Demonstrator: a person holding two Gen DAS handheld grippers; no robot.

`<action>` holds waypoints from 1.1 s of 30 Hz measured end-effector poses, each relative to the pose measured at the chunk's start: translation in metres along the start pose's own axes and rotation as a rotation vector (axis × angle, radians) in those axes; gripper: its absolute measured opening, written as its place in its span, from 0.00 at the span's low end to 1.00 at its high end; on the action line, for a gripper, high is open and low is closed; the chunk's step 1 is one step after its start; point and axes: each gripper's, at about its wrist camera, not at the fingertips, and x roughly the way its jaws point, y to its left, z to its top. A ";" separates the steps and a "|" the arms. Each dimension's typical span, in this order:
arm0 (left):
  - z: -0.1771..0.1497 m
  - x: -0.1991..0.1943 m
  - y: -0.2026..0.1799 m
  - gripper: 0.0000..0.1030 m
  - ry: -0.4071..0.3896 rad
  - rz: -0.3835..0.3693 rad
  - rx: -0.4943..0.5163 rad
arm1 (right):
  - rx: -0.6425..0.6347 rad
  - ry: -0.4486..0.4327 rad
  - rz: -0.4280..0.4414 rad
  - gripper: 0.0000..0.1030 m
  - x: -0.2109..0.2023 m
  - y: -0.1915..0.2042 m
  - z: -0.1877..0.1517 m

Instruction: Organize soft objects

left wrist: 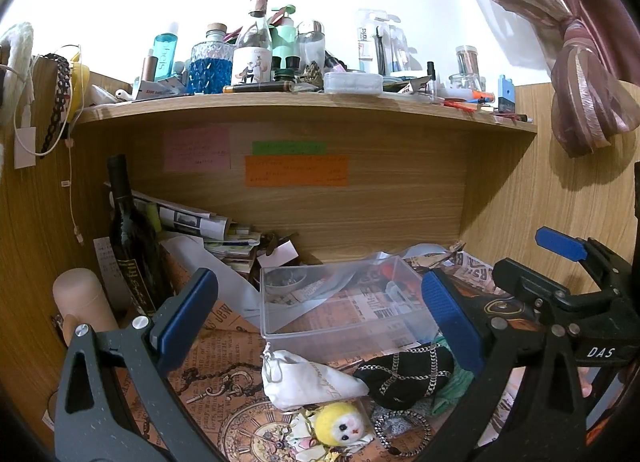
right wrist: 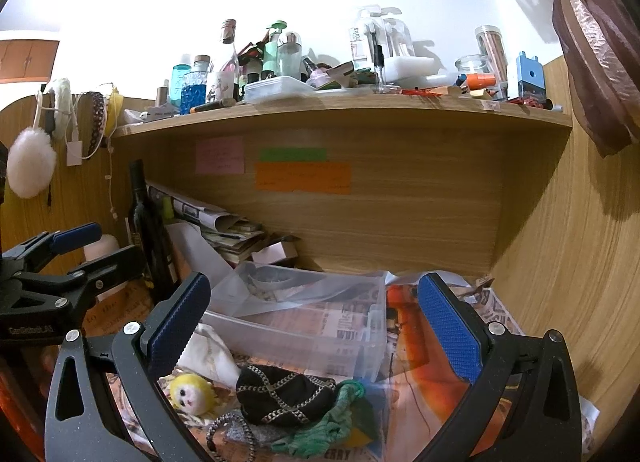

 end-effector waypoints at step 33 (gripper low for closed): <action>0.000 0.003 0.002 1.00 -0.003 -0.006 0.001 | 0.001 -0.003 0.002 1.00 -0.001 0.000 0.000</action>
